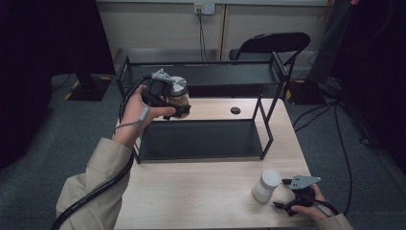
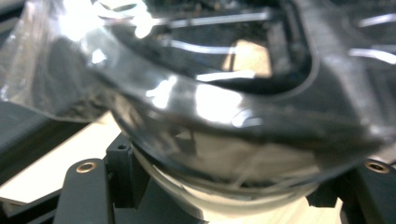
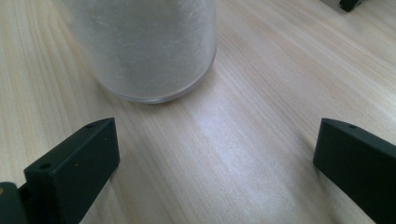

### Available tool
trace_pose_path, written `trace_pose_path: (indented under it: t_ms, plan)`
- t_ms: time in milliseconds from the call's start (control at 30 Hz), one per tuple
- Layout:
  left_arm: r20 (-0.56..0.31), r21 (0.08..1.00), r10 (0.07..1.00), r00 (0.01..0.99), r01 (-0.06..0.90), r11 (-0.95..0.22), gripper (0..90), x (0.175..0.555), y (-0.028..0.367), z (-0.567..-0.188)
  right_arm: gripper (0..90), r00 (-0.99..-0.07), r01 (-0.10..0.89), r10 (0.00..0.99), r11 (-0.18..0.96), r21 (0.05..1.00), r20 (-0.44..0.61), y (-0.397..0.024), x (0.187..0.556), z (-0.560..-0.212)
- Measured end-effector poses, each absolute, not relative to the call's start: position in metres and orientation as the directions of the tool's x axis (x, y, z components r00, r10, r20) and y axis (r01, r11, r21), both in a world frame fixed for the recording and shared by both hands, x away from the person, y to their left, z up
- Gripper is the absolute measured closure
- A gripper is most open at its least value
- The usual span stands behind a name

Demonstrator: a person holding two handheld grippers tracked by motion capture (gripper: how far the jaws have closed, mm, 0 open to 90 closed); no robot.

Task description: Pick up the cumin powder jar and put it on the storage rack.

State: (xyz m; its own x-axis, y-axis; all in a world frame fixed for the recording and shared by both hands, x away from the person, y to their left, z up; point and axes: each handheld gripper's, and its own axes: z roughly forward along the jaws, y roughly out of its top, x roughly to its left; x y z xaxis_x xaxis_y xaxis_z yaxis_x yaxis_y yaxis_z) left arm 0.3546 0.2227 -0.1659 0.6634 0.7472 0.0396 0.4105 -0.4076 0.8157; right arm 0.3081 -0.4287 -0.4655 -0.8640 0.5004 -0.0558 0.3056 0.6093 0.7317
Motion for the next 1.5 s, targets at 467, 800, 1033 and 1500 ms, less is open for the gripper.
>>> trace_pose_path:
  t_ms: [467, 800, 1033, 1500]
  plan:
    - [0.072, 0.816, 0.828, 0.555, 0.445, -0.370, 30.8, 0.384, 0.205, -0.125, 0.0, -0.864, 0.306, 0.500, 0.610, 0.731, -0.056, -0.429, 0.308, -0.465]
    - [0.060, 0.818, 0.890, 0.451, 0.489, -0.303, 30.8, 0.413, 0.199, -0.125, 0.0, -0.864, 0.306, 0.500, 0.610, 0.731, -0.056, -0.429, 0.308, -0.465]
    - [0.050, 0.815, 0.907, 0.418, 0.508, -0.279, 30.8, 0.423, 0.199, -0.130, 0.0, -0.864, 0.305, 0.500, 0.610, 0.731, -0.056, -0.429, 0.308, -0.465]
    - [0.044, 0.813, 0.911, 0.410, 0.516, -0.271, 30.8, 0.429, 0.191, -0.135, 0.0, -0.864, 0.305, 0.500, 0.610, 0.731, -0.056, -0.429, 0.308, -0.465]
